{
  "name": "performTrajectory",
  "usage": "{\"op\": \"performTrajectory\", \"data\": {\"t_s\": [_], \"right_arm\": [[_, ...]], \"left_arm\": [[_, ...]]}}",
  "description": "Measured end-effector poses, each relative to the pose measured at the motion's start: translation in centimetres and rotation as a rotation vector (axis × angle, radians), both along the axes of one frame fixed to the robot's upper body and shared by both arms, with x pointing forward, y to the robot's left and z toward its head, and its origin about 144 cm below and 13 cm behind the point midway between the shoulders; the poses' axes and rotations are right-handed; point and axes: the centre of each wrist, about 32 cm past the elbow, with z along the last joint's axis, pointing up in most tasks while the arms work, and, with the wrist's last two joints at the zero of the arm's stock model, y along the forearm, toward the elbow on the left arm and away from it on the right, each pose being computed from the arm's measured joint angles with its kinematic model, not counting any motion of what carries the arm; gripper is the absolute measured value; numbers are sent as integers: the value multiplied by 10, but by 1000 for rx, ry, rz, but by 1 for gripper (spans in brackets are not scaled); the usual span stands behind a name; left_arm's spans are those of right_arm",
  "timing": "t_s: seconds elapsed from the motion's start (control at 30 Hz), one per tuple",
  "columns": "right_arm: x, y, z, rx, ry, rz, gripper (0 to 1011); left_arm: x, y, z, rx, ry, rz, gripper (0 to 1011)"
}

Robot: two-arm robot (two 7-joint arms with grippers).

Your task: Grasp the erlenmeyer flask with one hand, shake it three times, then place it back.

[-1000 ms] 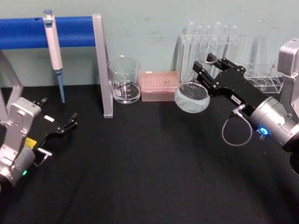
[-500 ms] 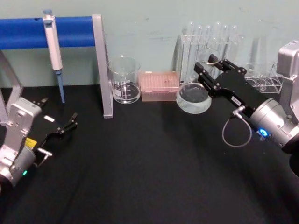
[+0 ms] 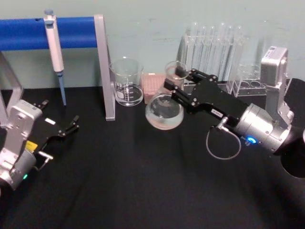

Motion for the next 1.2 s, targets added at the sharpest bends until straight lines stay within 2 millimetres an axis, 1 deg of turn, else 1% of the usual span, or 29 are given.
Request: {"op": "performTrajectory", "data": {"t_s": [0.13,0.33,0.63,0.73,0.93,1.1,1.2], "right_arm": [[4,6,1,-5,-4,87,448],[9,11,1,-10,-1,170,448],[11,11,0,-10,9,195,448],[11,10,0,-6,11,183,448],[7,4,-3,22,13,88,448],[3,-5,-3,39,8,-10,448],[0,-14,-4,43,5,-84,448]], "left_arm": [[0,0,0,0,0,0,1001],[0,0,0,0,0,0,1001],[0,0,0,0,0,0,1001],[0,0,0,0,0,0,1001],[0,0,0,0,0,0,1001],[0,0,0,0,0,0,1001],[0,0,0,0,0,0,1001]]}}
